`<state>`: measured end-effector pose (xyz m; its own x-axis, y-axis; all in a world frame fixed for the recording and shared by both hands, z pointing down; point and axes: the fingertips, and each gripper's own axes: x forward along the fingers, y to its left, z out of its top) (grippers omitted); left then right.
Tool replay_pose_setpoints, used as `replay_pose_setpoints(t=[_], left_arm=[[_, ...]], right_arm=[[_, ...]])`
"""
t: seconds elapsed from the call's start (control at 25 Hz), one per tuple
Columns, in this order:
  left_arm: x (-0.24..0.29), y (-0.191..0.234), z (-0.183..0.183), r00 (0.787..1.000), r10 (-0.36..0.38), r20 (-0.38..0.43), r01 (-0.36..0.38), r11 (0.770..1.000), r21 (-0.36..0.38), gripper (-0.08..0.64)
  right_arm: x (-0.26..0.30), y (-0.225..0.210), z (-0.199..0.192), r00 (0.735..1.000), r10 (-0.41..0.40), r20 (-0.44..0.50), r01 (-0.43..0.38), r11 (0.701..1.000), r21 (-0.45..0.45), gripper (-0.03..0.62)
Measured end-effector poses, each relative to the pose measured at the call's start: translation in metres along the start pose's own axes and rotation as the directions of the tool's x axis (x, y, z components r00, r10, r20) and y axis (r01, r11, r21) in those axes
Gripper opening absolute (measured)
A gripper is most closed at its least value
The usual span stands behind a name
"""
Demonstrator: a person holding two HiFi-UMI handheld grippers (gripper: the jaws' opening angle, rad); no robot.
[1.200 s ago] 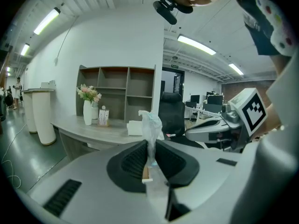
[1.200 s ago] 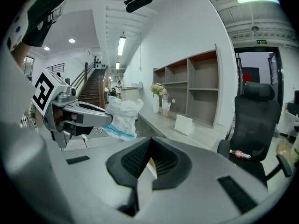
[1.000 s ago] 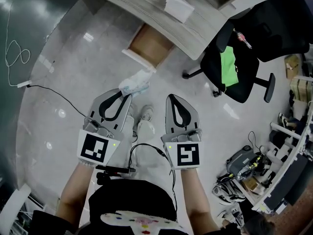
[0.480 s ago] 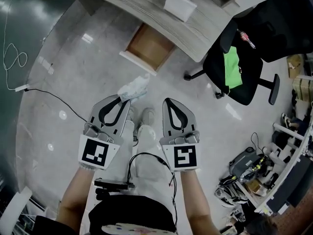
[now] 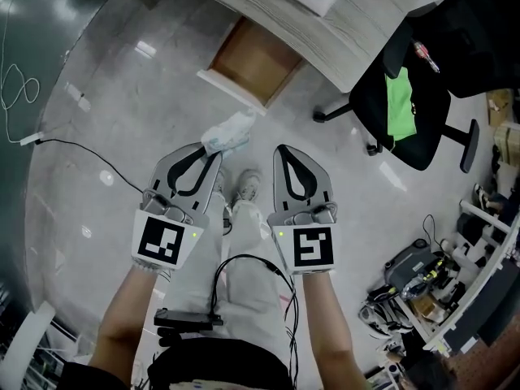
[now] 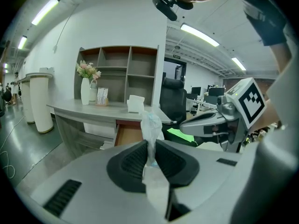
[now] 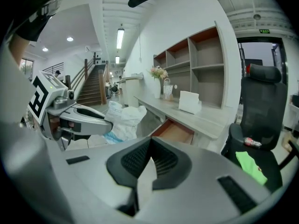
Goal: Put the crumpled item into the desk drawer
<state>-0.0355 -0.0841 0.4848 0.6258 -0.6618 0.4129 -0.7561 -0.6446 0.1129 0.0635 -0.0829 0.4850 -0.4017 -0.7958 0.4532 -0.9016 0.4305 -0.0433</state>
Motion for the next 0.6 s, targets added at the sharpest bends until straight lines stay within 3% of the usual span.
replay_pose_setpoints(t=[0.6], left_arm=[[0.070,0.036,-0.036,0.998,0.038,-0.047,-0.037,0.999,0.010,0.063]], right_arm=[[0.052,-0.031,-0.038,0.998,-0.035,-0.047,0.035,0.999,-0.010,0.005]])
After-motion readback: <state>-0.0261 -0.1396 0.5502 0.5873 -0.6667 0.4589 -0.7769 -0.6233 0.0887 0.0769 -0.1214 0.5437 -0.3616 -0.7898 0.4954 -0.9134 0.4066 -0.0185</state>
